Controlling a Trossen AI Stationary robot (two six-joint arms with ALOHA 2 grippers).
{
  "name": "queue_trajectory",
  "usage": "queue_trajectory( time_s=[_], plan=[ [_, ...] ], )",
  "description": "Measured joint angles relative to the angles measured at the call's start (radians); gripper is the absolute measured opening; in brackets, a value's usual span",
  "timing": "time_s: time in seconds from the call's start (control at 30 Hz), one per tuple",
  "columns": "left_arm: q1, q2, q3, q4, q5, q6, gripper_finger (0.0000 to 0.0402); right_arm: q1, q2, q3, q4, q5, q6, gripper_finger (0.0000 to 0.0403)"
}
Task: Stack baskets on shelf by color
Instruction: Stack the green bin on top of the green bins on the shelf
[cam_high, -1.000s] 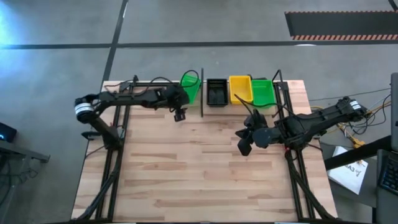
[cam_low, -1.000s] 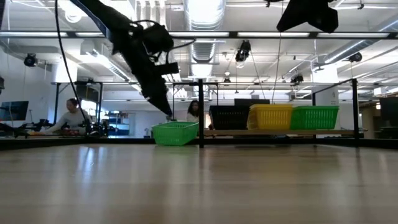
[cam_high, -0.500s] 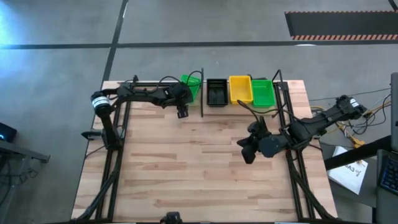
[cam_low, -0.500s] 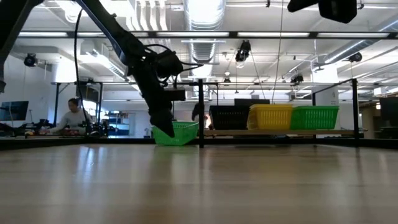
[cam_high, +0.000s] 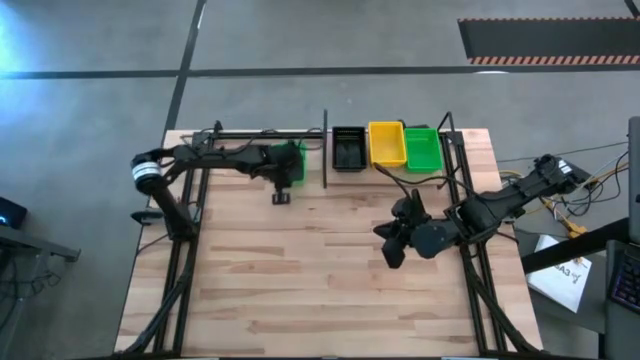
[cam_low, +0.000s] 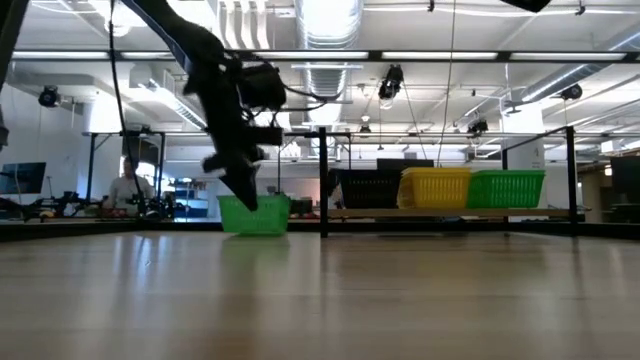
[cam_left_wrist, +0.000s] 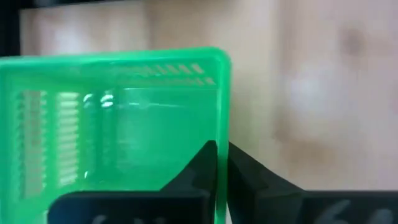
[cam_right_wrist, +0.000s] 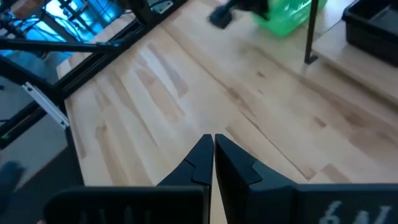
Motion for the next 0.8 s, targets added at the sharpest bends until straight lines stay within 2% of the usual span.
queue_trajectory(
  time_s=[0.13,0.37,0.47,0.63,0.8],
  plan=[
    [-0.086,-0.103,-0.016,-0.102,0.024,0.000,0.0001,0.000,0.016,0.050,-0.021,0.032,-0.018,0.0009],
    [-0.322,-0.272,-0.028,-0.212,0.213,-0.006,0.0000,0.000,0.013,0.127,-0.150,0.036,0.019,0.0009],
    [-0.438,-0.311,-0.019,-0.207,0.258,-0.075,0.0000,0.000,0.006,0.136,-0.210,0.025,0.065,0.0009],
    [-0.602,-0.306,0.003,-0.126,0.266,-0.115,0.0000,-0.016,-0.001,0.125,-0.312,-0.061,0.123,0.0009],
    [-0.652,-0.237,0.041,0.014,0.262,-0.133,0.0000,-0.106,-0.019,0.096,-0.358,-0.233,0.158,0.0012]
  ],
)
